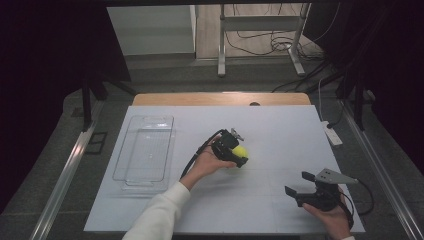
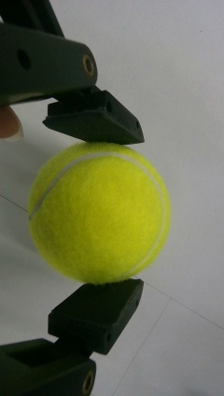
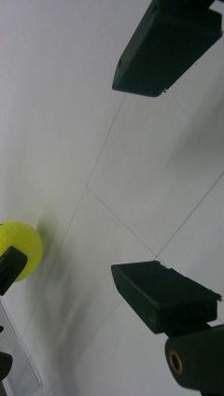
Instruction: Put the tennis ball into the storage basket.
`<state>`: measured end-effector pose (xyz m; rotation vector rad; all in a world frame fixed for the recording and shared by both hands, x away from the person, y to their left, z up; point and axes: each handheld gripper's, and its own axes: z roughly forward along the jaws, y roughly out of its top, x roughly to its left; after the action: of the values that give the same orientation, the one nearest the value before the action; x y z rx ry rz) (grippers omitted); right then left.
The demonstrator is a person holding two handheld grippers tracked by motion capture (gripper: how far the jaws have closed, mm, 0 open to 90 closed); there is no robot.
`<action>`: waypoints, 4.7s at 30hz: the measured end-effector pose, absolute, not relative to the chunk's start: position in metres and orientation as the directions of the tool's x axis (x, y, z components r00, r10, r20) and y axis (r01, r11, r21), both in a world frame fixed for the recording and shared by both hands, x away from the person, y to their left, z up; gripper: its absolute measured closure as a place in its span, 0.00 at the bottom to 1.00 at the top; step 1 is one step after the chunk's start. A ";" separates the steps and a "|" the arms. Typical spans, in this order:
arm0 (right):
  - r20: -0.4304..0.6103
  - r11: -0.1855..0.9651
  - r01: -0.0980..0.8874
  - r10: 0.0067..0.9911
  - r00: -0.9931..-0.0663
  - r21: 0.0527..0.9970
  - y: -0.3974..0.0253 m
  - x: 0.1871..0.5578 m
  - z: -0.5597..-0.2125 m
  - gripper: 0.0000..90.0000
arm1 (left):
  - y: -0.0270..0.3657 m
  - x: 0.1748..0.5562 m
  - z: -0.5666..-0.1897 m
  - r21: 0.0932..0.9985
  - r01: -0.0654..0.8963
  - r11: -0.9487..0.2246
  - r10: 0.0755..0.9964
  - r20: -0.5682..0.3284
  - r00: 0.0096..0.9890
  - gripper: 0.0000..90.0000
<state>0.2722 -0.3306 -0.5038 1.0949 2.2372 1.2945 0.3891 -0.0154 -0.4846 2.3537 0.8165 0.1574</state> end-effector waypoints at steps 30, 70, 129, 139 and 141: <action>0.086 0.283 0.448 0.761 -0.643 0.848 -0.330 0.271 -0.503 0.12 | 0.006 0.371 -0.467 0.681 0.464 -0.566 0.573 -0.079 0.816 0.30; 0.082 0.283 0.445 0.764 -0.640 0.850 -0.329 0.269 -0.503 0.12 | 0.036 0.351 -0.450 0.774 0.416 -0.477 0.588 -0.070 0.805 0.30; 0.074 0.288 0.444 0.767 -0.637 0.848 -0.329 0.270 -0.504 0.13 | 0.079 0.337 -0.409 0.884 0.349 -0.310 0.653 -0.069 0.754 0.30; 0.073 0.288 0.444 0.767 -0.637 0.848 -0.328 0.270 -0.504 0.13 | 0.083 0.336 -0.406 0.893 0.341 -0.295 0.665 -0.065 0.744 0.30; 0.073 0.288 0.445 0.767 -0.637 0.848 -0.328 0.270 -0.504 0.13 | 0.084 0.336 -0.406 0.894 0.340 -0.293 0.668 -0.064 0.742 0.30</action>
<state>0.2698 -0.3285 -0.5040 1.0953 2.2140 1.2845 0.3363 0.0842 -0.4055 1.9024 0.7734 0.3949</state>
